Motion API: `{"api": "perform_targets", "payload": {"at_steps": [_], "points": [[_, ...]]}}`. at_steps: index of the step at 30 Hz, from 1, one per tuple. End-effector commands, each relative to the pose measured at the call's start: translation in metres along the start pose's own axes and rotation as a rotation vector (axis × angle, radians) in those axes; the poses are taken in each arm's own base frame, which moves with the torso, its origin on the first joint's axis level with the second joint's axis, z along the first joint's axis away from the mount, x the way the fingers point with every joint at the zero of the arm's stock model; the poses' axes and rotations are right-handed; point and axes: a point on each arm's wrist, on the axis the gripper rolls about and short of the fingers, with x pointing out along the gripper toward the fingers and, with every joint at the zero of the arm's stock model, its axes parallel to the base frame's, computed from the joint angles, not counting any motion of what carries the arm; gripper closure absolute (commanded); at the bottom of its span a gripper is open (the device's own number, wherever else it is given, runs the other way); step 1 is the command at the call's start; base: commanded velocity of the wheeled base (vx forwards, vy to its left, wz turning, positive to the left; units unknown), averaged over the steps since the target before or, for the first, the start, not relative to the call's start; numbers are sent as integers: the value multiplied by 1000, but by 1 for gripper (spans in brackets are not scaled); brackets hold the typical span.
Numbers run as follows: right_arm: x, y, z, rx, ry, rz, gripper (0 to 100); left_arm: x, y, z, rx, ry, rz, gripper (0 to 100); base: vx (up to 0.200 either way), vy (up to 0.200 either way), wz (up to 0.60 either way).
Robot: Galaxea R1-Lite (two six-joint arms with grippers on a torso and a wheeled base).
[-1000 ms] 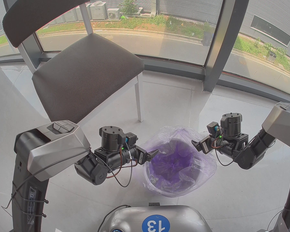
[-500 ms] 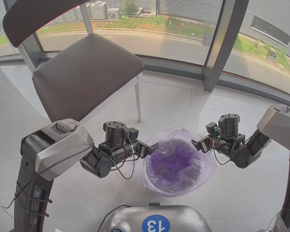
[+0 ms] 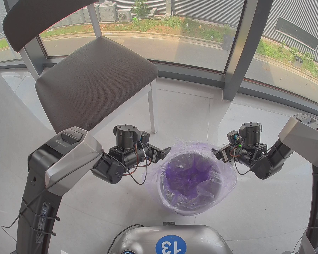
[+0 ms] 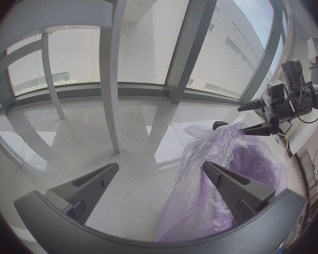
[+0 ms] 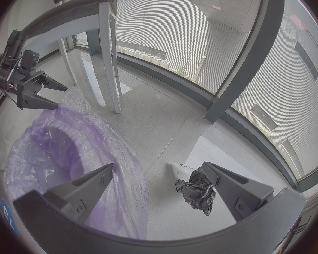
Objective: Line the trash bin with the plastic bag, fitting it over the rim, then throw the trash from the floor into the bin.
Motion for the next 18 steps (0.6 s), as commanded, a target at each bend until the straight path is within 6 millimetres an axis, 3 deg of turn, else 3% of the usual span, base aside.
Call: {"api": "perform_targets", "payload": {"at_steps": [1, 12, 18], "points": [[13, -2, -7, 3, 25, -1, 0, 8, 1, -9, 2, 18, -1, 0, 0, 0, 0], [26, -3, -9, 17, 81, 51, 0, 16, 7, -23, 18, 46, 7, 0, 0, 0, 0], [25, -4, -4, 28, 75, 54, 0, 12, 17, -19, 15, 38, 27, 0, 0, 0, 0]]}}
